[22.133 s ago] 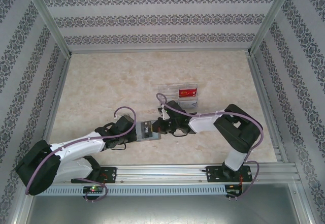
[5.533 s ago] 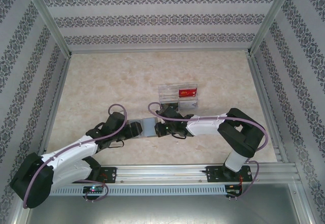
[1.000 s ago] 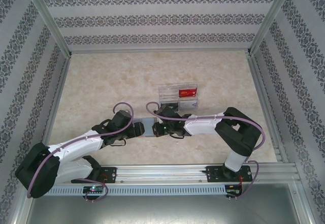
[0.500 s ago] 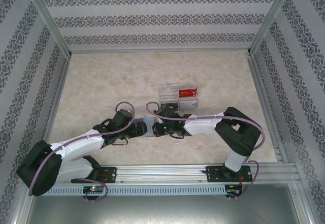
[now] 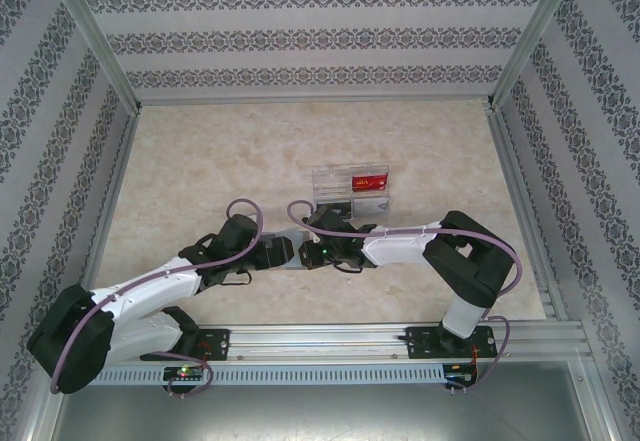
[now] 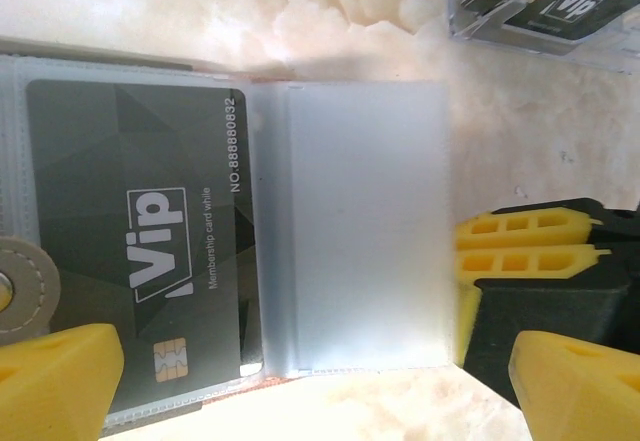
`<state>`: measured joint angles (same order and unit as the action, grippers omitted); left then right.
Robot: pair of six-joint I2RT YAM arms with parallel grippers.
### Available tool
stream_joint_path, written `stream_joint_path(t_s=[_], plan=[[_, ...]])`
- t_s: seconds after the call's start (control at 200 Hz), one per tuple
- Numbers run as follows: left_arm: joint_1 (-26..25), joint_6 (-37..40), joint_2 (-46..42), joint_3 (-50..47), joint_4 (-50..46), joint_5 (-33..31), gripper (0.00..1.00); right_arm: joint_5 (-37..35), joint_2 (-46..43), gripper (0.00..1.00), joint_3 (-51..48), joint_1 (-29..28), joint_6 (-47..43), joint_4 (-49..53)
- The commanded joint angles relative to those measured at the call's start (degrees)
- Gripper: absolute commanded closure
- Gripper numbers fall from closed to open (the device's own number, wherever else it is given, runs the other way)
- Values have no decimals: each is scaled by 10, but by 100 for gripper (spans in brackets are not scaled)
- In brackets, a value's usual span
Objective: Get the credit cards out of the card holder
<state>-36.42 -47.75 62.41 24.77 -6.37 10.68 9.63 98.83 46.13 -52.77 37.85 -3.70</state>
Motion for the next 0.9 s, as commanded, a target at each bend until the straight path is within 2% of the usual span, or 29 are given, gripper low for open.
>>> stream_joint_path(t_s=[0.0, 0.125, 0.225, 0.345, 0.495, 0.694, 0.759, 0.894], plan=[[-7, 16, -18, 12, -28, -10, 0, -13, -2, 79, 5, -6, 8, 11], [-7, 24, -32, 20, -54, -27, 0, -28, -30, 75, 0, -2, 6, 21], [-5, 34, -40, 22, -74, -44, 6, -30, -49, 75, 2, -2, 5, 30], [1, 48, -37, 21, -86, -54, 18, -30, -66, 75, 11, -4, 12, 33], [14, 56, -25, 15, -82, -54, 44, -9, -52, 76, 43, -18, 29, 28], [42, 58, -22, 1, -83, -61, 73, 12, -3, 80, 87, -30, 69, 13], [53, 56, -18, -6, -80, -58, 80, 17, 11, 81, 95, -30, 84, 5], [63, 54, -4, -17, -62, -44, 85, 35, 41, 81, 110, -30, 108, -5]])
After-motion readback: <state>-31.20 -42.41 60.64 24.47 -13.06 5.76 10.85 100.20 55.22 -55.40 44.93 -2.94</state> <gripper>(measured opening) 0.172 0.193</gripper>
